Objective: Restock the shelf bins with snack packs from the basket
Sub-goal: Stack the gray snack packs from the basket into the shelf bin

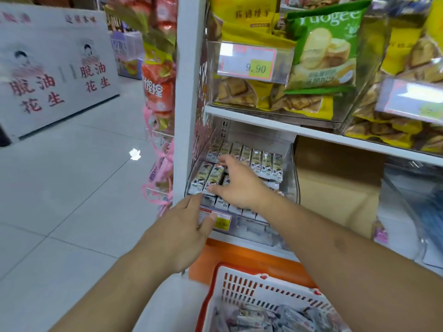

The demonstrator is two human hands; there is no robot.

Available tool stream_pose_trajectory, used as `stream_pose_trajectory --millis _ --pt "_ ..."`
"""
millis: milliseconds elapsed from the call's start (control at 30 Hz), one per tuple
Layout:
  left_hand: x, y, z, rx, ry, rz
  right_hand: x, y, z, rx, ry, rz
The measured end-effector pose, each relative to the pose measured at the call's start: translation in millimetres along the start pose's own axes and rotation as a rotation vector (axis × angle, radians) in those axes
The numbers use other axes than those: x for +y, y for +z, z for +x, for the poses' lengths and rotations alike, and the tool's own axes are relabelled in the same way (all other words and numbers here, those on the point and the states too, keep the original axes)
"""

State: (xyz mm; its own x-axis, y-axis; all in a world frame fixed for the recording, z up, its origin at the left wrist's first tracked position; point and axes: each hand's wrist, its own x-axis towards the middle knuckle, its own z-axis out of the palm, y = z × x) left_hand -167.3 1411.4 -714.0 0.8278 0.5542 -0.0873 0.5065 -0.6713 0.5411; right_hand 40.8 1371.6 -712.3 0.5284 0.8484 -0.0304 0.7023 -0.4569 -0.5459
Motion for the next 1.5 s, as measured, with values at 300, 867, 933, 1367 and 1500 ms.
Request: stream_pose_trajectory --millis 300,867,933,1367,1500 --pt "6 1 -2 0.056 0.036 -0.006 -2 -10 -23 -0.002 -0.010 0.014" --pt "16 148 -53 -0.171 0.113 0.141 127 43 -263 -0.089 0.165 0.063" --pt "-6 181 -64 -0.186 0.039 0.192 151 73 -281 -0.240 0.234 0.024" --pt "-54 254 -80 -0.241 -0.220 0.092 199 227 -294 -0.627 0.345 -0.021" --pt "-61 258 -80 -0.228 -0.211 0.114 201 244 -297 -0.609 0.375 -0.080"
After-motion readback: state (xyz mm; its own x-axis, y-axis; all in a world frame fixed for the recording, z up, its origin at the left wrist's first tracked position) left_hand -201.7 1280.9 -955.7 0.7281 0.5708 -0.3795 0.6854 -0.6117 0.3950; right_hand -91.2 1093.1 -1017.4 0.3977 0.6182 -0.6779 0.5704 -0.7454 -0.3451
